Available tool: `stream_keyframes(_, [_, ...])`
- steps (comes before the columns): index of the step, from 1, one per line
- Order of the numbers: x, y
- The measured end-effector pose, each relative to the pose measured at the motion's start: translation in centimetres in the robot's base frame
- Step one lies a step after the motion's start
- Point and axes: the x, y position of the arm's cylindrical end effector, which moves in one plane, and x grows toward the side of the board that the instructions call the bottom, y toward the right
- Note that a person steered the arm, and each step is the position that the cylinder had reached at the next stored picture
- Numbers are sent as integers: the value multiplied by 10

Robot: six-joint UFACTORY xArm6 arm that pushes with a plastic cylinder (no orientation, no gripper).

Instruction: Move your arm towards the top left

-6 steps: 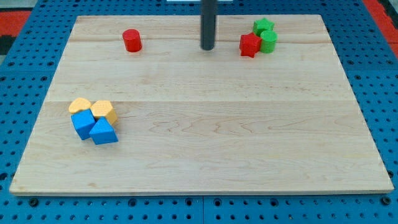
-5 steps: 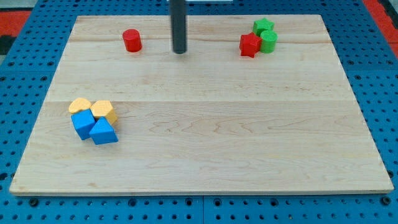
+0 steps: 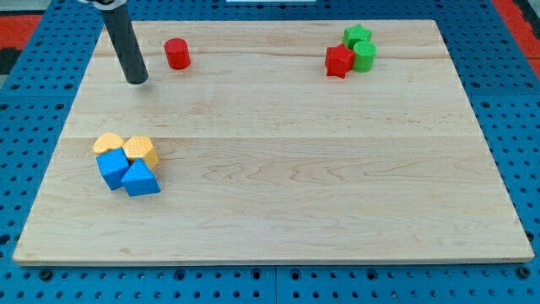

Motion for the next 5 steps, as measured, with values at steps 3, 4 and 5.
stream_keyframes(3, [0,-39])
stream_keyframes(4, [0,-65])
stream_keyframes(5, [-1,-73])
